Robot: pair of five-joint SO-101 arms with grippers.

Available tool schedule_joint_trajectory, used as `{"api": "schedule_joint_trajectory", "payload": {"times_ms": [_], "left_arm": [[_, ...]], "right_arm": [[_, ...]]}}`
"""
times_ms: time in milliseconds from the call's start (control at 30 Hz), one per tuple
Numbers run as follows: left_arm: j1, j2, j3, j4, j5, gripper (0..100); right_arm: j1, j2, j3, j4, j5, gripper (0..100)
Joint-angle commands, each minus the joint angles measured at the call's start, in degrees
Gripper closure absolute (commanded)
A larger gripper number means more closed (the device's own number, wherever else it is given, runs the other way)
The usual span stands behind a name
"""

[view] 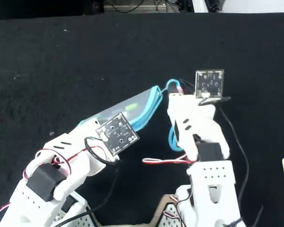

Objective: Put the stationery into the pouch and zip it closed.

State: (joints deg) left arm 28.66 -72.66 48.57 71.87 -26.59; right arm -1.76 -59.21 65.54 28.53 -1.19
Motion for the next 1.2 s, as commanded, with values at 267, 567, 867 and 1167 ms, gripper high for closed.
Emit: {"api": "schedule_joint_trajectory", "payload": {"times_ms": [267, 567, 867, 1167], "left_arm": [[-6.7, -0.2, -1.1, -6.3, -0.4, 97], [-16.0, -0.6, -1.1, -8.7, -0.4, 97], [-29.0, -0.7, -8.7, -10.6, -0.1, 97], [-35.9, 0.0, -10.9, -25.7, -0.4, 97]], "right_arm": [[-14.3, -23.4, -11.2, 29.1, -0.5, 79.1], [-16.5, -27.9, -9.3, 27.0, -0.6, 79.0], [-6.3, -27.9, 1.9, 16.5, -1.1, 88.4], [-5.3, -28.4, 9.5, 10.8, -1.1, 97.4]]}}
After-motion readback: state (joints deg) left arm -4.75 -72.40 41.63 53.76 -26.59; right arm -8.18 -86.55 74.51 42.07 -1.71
